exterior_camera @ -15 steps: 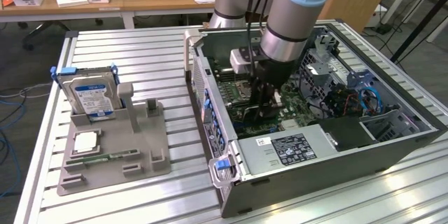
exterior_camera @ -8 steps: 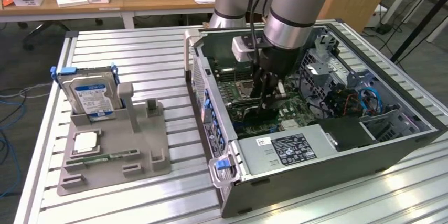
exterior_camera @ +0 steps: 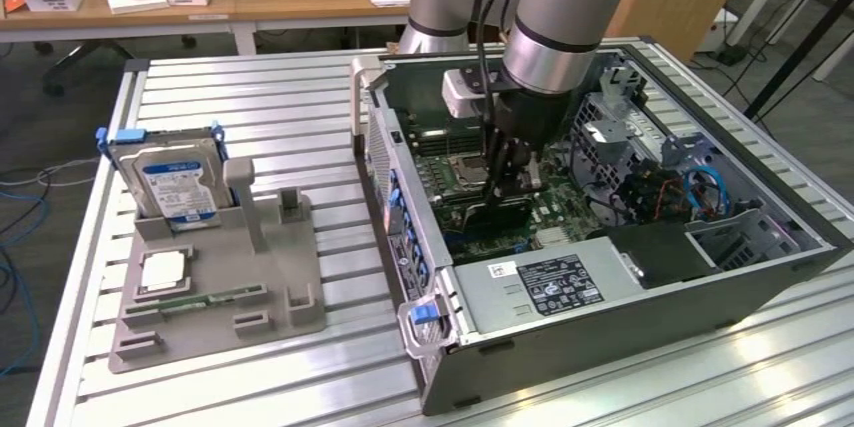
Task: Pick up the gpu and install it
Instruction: 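Insert the gpu into the slot, then press down on the gpu until it lock into place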
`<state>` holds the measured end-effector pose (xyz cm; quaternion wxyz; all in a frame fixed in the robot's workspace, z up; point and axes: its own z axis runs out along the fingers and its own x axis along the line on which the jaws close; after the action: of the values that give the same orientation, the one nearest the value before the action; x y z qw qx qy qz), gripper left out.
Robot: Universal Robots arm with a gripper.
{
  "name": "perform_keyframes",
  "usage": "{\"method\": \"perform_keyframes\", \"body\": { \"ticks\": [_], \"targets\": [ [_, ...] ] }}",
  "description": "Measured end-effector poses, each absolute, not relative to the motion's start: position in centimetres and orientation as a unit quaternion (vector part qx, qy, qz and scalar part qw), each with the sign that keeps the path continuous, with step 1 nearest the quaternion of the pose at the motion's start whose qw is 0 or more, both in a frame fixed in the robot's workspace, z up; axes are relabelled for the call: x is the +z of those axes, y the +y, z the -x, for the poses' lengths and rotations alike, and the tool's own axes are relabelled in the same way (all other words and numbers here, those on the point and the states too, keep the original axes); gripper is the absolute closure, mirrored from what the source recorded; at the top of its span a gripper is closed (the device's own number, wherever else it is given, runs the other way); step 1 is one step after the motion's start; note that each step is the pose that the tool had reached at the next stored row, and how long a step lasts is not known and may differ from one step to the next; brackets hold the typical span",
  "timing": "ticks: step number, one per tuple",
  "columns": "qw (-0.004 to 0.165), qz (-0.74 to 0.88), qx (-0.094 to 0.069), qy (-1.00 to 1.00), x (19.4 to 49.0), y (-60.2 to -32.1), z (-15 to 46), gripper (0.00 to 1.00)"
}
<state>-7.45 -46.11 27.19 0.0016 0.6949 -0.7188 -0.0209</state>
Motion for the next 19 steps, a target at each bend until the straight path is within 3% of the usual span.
{"method": "perform_keyframes", "body": {
  "ticks": [3,19],
  "targets": [
    [0.002,-0.695,-0.021,-0.719,27.19,-46.11,7.45,0.89],
    [0.002,-0.695,-0.021,-0.719,27.09,-46.11,7.45,0.89]
  ]
}}
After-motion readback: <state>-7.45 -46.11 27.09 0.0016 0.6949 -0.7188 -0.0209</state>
